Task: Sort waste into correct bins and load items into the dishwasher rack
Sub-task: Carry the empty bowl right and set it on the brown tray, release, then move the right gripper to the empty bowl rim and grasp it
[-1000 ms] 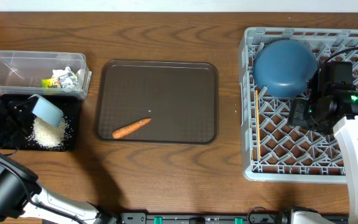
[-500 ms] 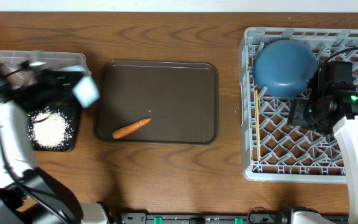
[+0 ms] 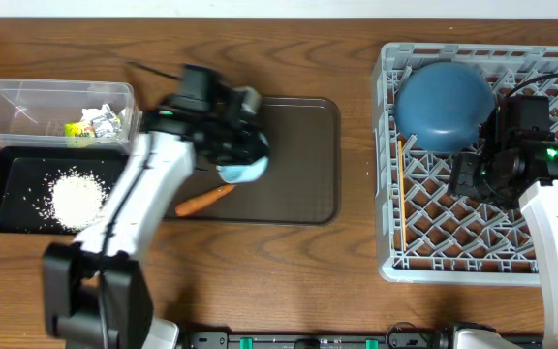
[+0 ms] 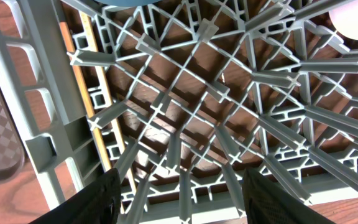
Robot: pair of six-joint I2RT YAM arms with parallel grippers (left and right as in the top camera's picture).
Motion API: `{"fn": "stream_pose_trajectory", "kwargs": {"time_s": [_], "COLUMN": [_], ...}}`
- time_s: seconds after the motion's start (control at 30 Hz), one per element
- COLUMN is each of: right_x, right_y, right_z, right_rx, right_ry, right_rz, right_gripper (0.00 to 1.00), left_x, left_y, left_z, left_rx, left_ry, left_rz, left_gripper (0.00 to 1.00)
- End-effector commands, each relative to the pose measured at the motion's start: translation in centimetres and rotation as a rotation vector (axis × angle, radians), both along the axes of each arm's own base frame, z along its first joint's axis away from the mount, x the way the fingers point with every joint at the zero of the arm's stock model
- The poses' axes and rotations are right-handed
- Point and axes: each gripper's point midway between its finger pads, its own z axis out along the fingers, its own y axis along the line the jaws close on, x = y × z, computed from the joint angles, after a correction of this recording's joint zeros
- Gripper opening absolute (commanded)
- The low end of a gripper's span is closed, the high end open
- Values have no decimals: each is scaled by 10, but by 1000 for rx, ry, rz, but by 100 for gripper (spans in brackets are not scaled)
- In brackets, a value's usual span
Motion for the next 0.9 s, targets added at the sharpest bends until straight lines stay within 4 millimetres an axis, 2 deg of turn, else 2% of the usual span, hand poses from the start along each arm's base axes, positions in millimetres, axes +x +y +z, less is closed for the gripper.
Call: {"fn": "stream_pose_trajectory", "kwargs": {"time_s": [0.0,0.13,0.33,0.4,0.43,0.57,0.63,0.73,0.87], "right_x": [-3,-3,-3,-3,-3,-3,-2,3,22], "right_y": [-5,-5,-5,-5,-5,-5,-5,-4,8], "right_z": [-2,-3,-3,-3,-3,-3,-2,-1,17], "right_rx": [-10,-9,-9,-9,-9,-9,-10,-8,16], "right_ry": [13,16,16,16,16,16,12,-9,-94], "right_rz": [-1,-1,-1,-1,-1,-1,0,20,85], "right_gripper": [63,63,63,63,63,63,64,64,65], "left_x": [0,-5,-4,-4,-4,-4,-3,5,14], "left_y": [-4,-28,-46,-46,-45,-44,-38,-17,35], "left_z": [-31,-49,-57,-58,-58,-57,-52,-34,4], "left_rx": [174,189,184,187,188,189,188,183,167], "left_ry": [2,11,-14,-14,-12,-11,-12,-28,-65], "left_rz": [3,-55,-93,-93,-93,-90,-76,-17,125], "left_gripper": [6,6,10,17,25,31,36,43,50]}}
